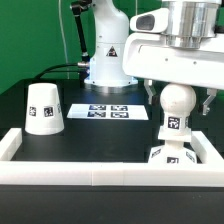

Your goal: Assemble lamp

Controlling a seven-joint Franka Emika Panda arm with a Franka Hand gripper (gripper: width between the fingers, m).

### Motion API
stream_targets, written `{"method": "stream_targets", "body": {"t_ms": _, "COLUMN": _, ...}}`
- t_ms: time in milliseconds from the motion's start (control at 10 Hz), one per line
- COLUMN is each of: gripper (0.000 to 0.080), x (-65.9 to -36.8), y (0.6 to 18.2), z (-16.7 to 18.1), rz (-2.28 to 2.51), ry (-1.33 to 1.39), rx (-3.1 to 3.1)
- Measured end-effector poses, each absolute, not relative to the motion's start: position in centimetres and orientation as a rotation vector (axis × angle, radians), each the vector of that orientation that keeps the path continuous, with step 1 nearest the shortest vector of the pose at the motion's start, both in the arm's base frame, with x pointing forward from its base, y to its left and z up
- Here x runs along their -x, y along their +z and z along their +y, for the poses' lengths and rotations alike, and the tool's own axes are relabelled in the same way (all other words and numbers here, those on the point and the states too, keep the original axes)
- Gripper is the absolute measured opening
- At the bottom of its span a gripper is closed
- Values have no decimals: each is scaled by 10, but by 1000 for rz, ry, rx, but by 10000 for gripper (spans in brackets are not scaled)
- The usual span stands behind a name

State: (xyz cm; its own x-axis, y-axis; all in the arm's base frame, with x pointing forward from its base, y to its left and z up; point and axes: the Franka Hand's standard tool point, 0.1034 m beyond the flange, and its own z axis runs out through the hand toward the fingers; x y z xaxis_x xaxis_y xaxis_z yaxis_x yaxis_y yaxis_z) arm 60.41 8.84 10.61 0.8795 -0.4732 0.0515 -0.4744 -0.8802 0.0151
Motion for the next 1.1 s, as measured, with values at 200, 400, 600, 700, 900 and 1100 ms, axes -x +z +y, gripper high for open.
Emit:
{"method": "stream_targets", "body": {"t_ms": 200, "gripper": 699, "x": -599, "y": 109, "z": 94, "rz": -673, "ry": 85, "rx": -3038}}
{"method": "stream_targets", "body": {"t_ms": 400, "gripper": 699, "x": -580, "y": 117, "z": 104, "rz": -584, "ry": 112, "rx": -3065}}
{"method": "stream_targets", "body": {"t_ms": 600, "gripper": 699, "x": -555, "y": 125, "z": 111, "rz": -471, "ry": 174, "rx": -3090}}
{"method": "stream_targets", "body": {"t_ms": 700, "gripper": 699, "x": -543, "y": 125, "z": 104, "rz": -446, "ry": 189, "rx": -3105}}
{"method": "stream_targets", "body": {"t_ms": 900, "gripper": 699, "x": -539, "y": 122, "z": 102, "rz": -476, "ry": 184, "rx": -3114}}
{"method": "stream_targets", "body": {"t_ms": 1100, "gripper": 699, "x": -538, "y": 121, "z": 103, "rz": -477, "ry": 183, "rx": -3116}}
